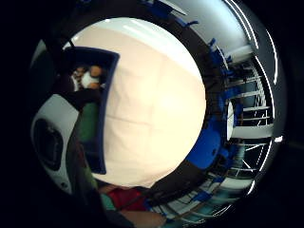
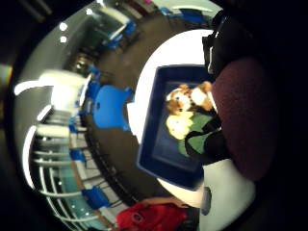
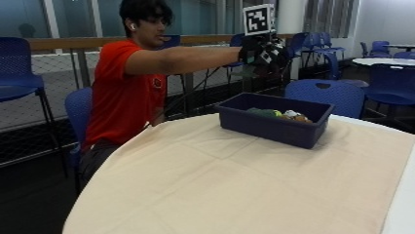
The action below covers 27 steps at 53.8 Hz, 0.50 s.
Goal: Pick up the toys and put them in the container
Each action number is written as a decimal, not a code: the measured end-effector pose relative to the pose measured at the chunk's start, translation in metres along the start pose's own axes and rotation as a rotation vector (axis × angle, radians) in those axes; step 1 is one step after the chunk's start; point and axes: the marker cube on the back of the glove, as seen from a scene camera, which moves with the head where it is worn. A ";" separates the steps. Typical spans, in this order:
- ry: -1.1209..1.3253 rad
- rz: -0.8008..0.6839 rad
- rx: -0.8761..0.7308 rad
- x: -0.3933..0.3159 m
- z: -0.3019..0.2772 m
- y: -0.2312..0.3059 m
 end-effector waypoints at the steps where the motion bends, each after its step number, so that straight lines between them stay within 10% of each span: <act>1: 0.001 -0.017 0.003 -0.008 0.000 0.001; 27: -0.011 -0.116 -0.165 -0.020 0.048 0.024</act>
